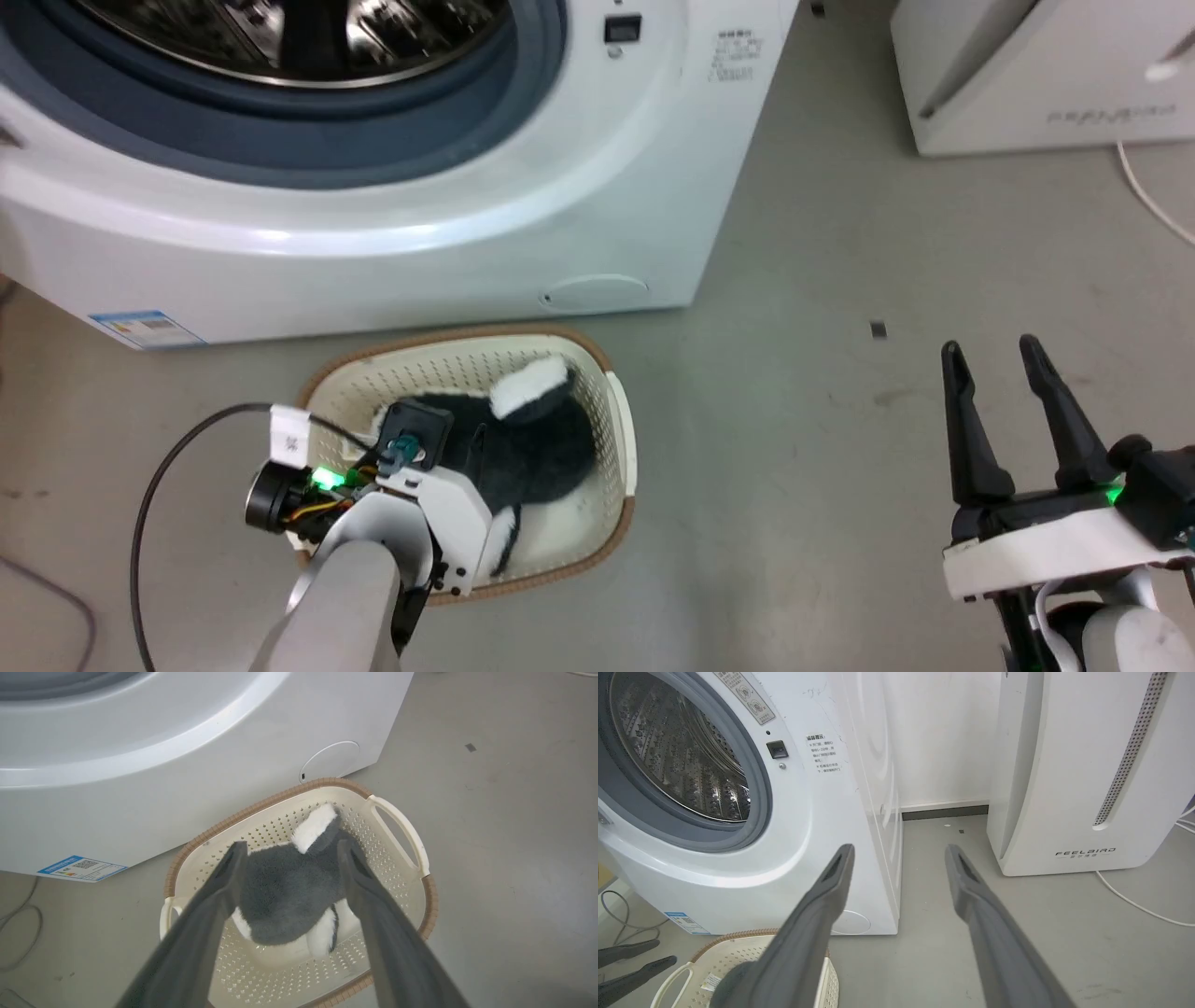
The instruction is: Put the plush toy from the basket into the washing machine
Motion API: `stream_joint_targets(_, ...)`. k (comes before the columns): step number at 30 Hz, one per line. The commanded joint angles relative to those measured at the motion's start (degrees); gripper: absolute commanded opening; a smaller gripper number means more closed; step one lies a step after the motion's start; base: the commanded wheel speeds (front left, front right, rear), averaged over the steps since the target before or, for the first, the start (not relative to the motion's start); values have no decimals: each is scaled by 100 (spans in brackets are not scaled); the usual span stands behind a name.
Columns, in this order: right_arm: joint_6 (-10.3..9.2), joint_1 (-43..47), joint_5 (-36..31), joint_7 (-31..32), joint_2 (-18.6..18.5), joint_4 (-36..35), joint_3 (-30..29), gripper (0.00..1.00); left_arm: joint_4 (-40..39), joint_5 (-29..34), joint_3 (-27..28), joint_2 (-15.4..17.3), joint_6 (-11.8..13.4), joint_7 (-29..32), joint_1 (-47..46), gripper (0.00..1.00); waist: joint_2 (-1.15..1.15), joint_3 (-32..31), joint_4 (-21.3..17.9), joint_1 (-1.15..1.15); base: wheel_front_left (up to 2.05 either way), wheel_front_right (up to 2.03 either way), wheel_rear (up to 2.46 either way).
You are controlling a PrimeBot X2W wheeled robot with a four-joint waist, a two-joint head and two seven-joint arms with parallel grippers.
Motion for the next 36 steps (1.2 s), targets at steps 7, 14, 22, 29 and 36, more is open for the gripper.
stream_joint_targets(7,-2,-296,276,-141,-1,-113,59,100,567,211,-397,287,-86,426,-624,100,0,677,-269,-1,0,0,0)
stream_joint_targets(14,-3,-409,455,-224,-1,-178,151,100,982,441,-791,576,-144,823,-1127,100,0,1179,-431,-1,0,0,0)
stream_joint_targets(22,-3,-560,666,-307,-1,-255,247,100,1394,605,-1144,851,-219,1165,-1734,100,0,1690,-598,-1,0,0,0)
stream_joint_targets(29,-3,-674,899,-391,-1,-313,359,100,1807,573,-1370,1010,-296,1452,-2313,100,0,2157,-778,-1,0,0,0)
stream_joint_targets(36,-3,-790,1102,-474,-1,-345,384,100,2220,548,-1649,1125,-352,1653,-2720,100,0,2534,-923,-1,0,0,0)
